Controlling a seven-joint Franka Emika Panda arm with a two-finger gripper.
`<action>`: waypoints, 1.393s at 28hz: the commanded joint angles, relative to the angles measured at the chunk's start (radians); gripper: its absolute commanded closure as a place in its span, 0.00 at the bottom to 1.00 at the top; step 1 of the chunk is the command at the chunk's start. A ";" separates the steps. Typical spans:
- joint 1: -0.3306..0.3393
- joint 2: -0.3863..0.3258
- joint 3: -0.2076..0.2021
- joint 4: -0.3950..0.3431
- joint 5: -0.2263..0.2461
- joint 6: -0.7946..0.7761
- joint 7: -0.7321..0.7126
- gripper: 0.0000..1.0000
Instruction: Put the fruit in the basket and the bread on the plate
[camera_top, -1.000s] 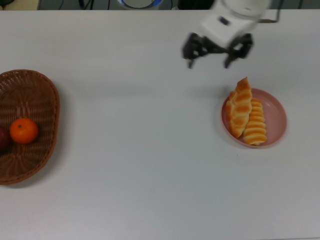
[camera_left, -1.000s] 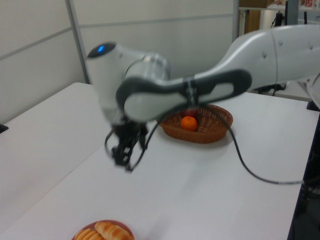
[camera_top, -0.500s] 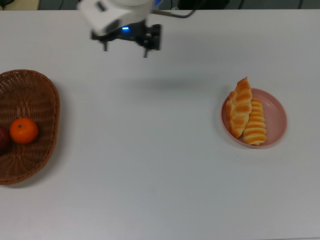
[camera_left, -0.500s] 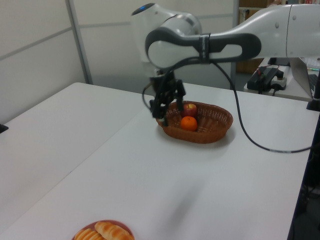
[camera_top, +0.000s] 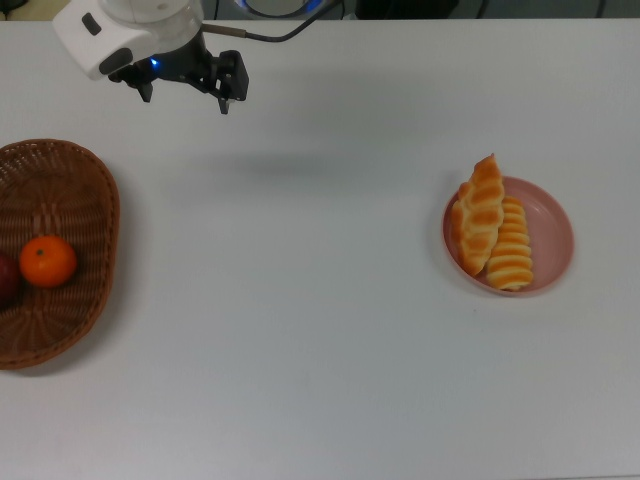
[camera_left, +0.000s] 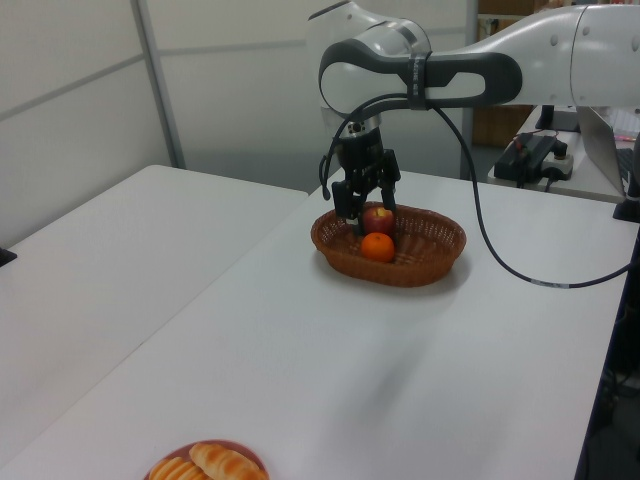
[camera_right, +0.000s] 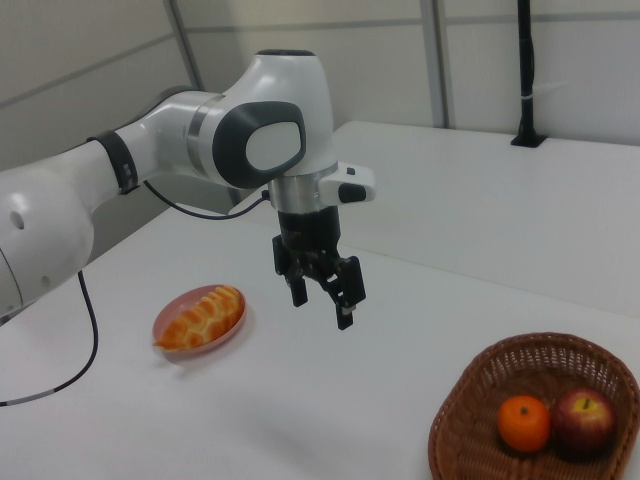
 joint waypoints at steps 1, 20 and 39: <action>-0.007 -0.017 -0.011 -0.015 0.024 0.005 -0.043 0.00; 0.001 -0.011 -0.008 -0.017 0.044 0.009 -0.057 0.00; 0.007 0.001 0.000 -0.017 0.039 0.008 -0.086 0.00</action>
